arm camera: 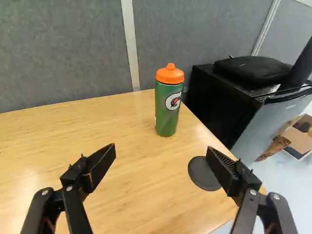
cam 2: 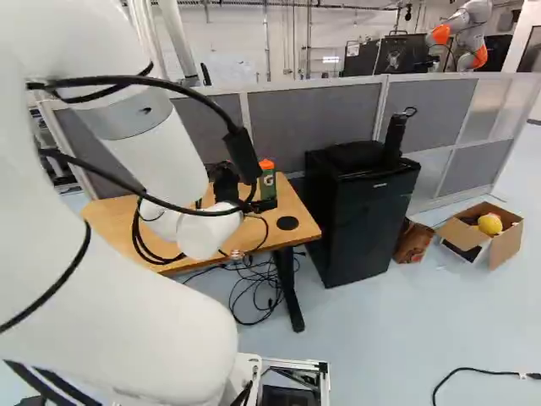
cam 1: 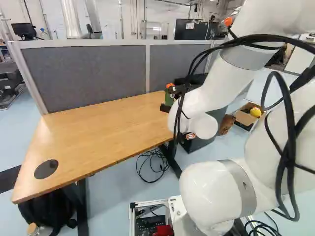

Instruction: Pick up the green bottle from the table

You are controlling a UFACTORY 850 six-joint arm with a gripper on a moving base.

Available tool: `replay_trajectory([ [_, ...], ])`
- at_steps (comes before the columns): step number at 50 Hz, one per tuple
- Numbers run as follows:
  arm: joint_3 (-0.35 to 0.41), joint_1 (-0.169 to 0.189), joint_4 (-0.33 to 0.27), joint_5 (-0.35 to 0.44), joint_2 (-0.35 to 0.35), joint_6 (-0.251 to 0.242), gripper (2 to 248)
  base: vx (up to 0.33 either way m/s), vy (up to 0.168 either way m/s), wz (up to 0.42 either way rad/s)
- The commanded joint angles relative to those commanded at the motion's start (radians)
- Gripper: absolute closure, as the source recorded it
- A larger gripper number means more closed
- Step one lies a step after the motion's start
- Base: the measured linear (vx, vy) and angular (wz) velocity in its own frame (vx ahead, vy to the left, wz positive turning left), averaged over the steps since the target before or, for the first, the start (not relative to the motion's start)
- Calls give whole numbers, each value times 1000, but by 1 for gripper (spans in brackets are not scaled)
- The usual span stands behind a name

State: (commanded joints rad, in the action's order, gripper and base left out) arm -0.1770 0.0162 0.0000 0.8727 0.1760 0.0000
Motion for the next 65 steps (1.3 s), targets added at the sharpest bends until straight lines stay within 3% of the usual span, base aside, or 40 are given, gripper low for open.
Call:
replay_trajectory([
  [36, -196, 30, -5, 0, -203, 0, 3, 0, 0, 0],
  [65, -352, 39, -110, 0, -347, 0, 3, 0, 0, 0],
])
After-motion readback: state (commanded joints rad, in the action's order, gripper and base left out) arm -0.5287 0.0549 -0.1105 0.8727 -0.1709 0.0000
